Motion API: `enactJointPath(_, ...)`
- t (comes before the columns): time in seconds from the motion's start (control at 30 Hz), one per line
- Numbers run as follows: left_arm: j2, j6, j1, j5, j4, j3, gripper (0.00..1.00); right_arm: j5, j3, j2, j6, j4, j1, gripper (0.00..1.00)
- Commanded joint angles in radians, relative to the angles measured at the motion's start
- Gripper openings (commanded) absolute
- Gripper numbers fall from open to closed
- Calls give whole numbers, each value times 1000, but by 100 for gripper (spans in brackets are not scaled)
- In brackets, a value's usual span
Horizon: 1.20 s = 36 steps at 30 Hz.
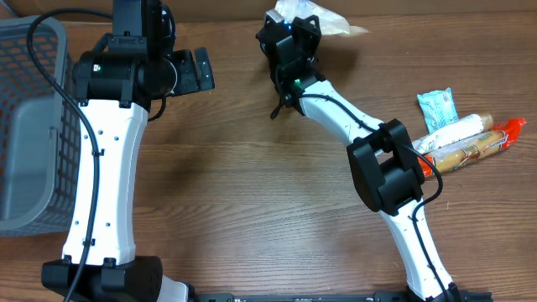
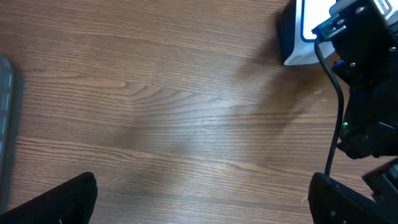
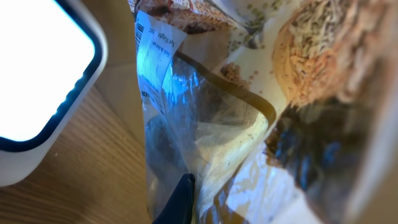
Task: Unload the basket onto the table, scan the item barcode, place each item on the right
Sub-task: 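Hold the snack bag barcode against the white scanner with the right gripper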
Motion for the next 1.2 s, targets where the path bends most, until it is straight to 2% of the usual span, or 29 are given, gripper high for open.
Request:
enactJointPath(0.0, -4, 19, -5, -12, 2, -4, 100, 3, -1, 18, 14, 6, 2, 4)
enactJointPath(0.27, -4, 19, -5, -12, 2, -4, 100, -7, -1, 20, 29, 2, 13, 4)
enactJointPath(0.47, -4, 19, -5, -12, 2, -4, 100, -24, -1, 20, 76, -109, 26, 4)
enactJointPath(0.83, -4, 19, -5, -12, 2, -4, 100, 8, 0, 9, 82, -111, 30, 4)
enactJointPath(1.03, -4, 19, -5, -12, 2, -4, 100, 6, 0, -103, 138, -116, 33, 4)
enactJointPath(1.17, -4, 19, -5, -12, 2, -4, 100, -7, 0, -249, 222, -200, 33, 4)
